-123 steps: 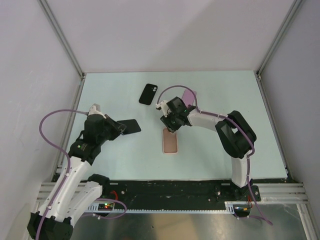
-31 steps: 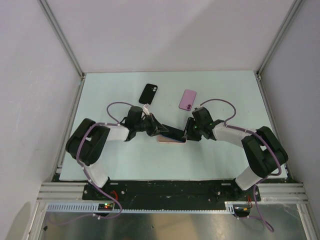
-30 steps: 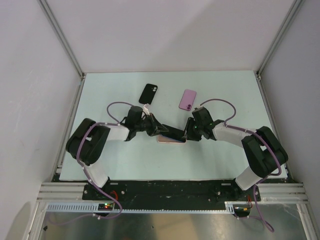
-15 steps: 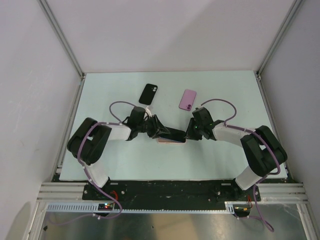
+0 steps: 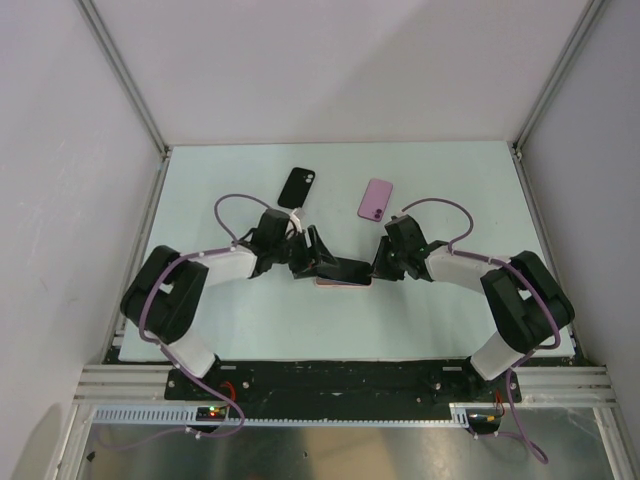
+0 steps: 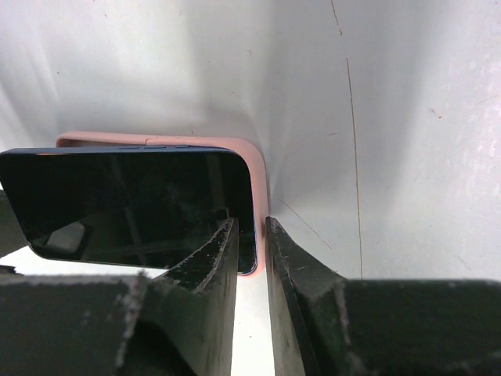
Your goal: Put the phone into the phone case
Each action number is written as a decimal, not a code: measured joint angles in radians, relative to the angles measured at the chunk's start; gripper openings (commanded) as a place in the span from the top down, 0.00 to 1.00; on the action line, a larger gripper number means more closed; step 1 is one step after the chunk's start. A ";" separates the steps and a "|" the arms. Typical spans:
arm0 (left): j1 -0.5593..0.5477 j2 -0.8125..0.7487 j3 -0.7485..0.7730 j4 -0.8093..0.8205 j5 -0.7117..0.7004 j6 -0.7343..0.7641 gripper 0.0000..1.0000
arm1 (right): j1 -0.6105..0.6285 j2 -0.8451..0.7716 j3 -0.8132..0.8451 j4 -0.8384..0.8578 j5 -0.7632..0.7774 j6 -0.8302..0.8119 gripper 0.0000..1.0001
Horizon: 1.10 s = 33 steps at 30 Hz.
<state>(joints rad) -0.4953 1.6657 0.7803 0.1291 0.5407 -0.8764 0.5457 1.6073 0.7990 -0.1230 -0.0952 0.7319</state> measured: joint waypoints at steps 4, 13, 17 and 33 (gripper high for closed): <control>0.004 -0.033 0.011 -0.068 -0.031 0.047 0.29 | 0.000 0.000 0.000 0.001 0.000 -0.001 0.77; 0.013 -0.079 0.015 -0.200 -0.101 0.127 0.37 | 0.000 0.000 0.000 0.002 -0.001 -0.005 0.77; 0.014 -0.080 0.015 -0.225 -0.127 0.149 0.52 | -0.001 0.000 0.000 0.002 -0.004 -0.008 0.77; -0.002 -0.077 0.071 -0.264 -0.164 0.171 0.77 | -0.001 0.000 0.000 0.002 -0.003 -0.017 0.78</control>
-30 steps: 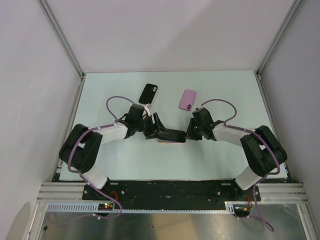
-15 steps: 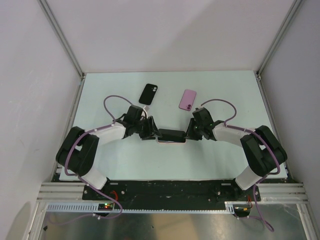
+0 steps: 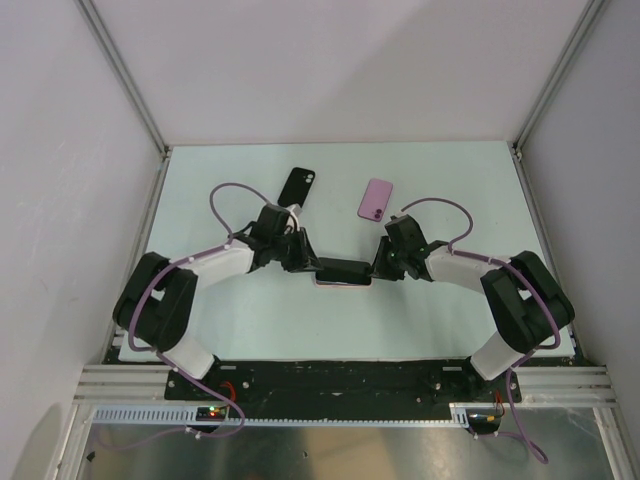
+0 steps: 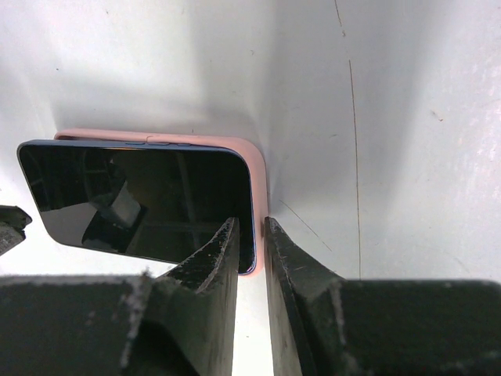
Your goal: Put the phone into the phone case
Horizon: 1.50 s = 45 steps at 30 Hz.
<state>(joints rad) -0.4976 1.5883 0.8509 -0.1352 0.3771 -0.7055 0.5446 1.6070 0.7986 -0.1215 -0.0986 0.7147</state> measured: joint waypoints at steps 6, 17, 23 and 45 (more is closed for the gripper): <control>-0.013 0.019 0.015 -0.005 -0.009 0.000 0.71 | 0.000 0.000 0.000 0.000 -0.001 -0.001 0.78; -0.017 -0.005 0.015 -0.065 -0.093 0.014 0.63 | 0.000 0.000 0.000 0.000 -0.002 -0.007 0.78; -0.022 -0.010 0.042 -0.096 -0.121 0.029 0.68 | 0.000 0.000 0.000 0.000 -0.003 -0.008 0.78; -0.069 0.029 0.081 -0.134 -0.200 0.051 0.71 | 0.000 0.000 0.000 0.000 -0.004 -0.012 0.78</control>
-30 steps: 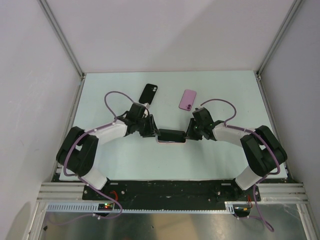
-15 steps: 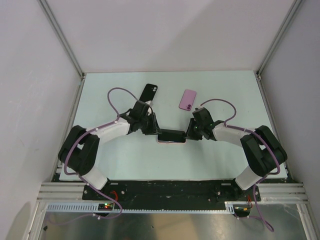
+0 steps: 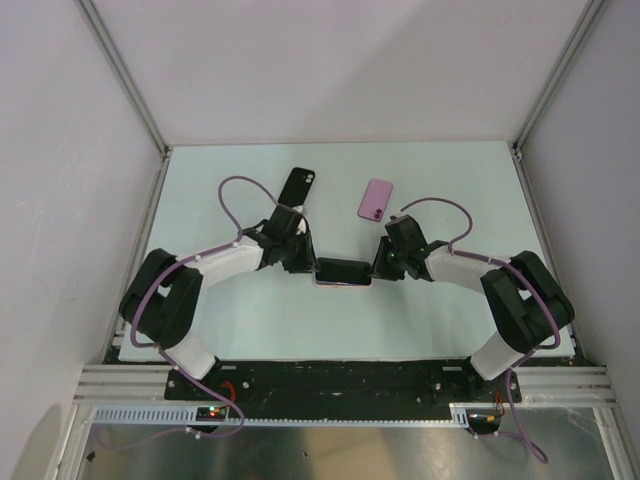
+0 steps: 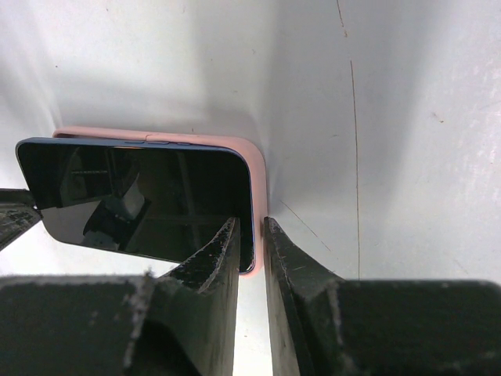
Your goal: Put the phone into the phone case
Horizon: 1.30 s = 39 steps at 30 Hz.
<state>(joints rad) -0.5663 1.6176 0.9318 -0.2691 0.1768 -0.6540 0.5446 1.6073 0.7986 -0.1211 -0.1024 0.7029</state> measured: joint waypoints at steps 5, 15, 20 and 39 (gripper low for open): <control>-0.014 0.024 0.007 -0.007 -0.002 0.000 0.76 | 0.000 0.001 0.000 0.000 0.000 0.000 0.78; -0.029 0.058 0.026 -0.033 -0.035 0.001 0.98 | 0.000 0.002 0.000 0.000 0.000 0.000 0.78; -0.035 0.066 0.034 -0.042 -0.048 0.003 1.00 | 0.000 0.003 0.000 0.001 -0.001 0.000 0.78; -0.068 0.101 0.083 -0.095 -0.105 -0.001 1.00 | 0.011 0.005 0.000 0.003 0.013 -0.001 0.79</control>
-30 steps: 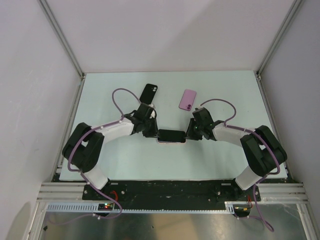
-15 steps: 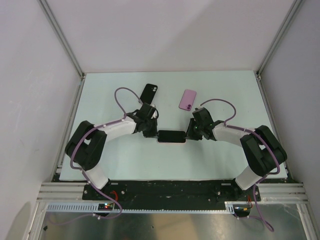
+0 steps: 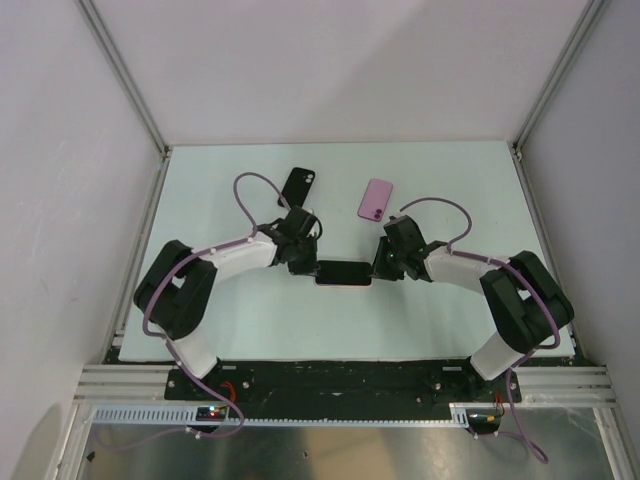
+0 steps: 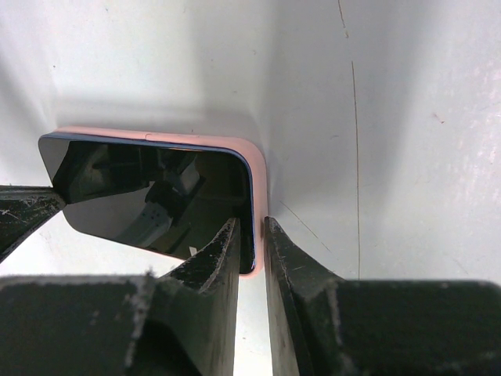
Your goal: Put the phone into the phone case
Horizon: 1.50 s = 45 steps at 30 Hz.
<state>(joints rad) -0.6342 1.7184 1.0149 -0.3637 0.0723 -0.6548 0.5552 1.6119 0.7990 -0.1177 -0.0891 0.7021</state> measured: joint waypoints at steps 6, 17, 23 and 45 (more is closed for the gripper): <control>-0.013 0.019 0.025 -0.028 -0.024 -0.003 1.00 | 0.006 0.000 0.000 0.000 0.011 -0.005 0.79; -0.029 0.041 0.030 -0.035 -0.053 -0.030 1.00 | 0.010 0.000 0.002 0.000 0.014 -0.023 0.79; -0.035 0.049 0.029 -0.034 -0.066 -0.046 1.00 | 0.020 0.000 0.014 -0.016 0.030 -0.031 0.79; -0.058 0.019 0.019 -0.020 -0.111 -0.025 0.95 | 0.051 0.023 0.098 -0.121 0.072 -0.124 0.61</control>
<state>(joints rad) -0.6918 1.7374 1.0344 -0.3840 -0.0391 -0.6800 0.6064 1.6344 0.8974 -0.2382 -0.0174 0.5785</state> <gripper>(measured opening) 0.015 0.374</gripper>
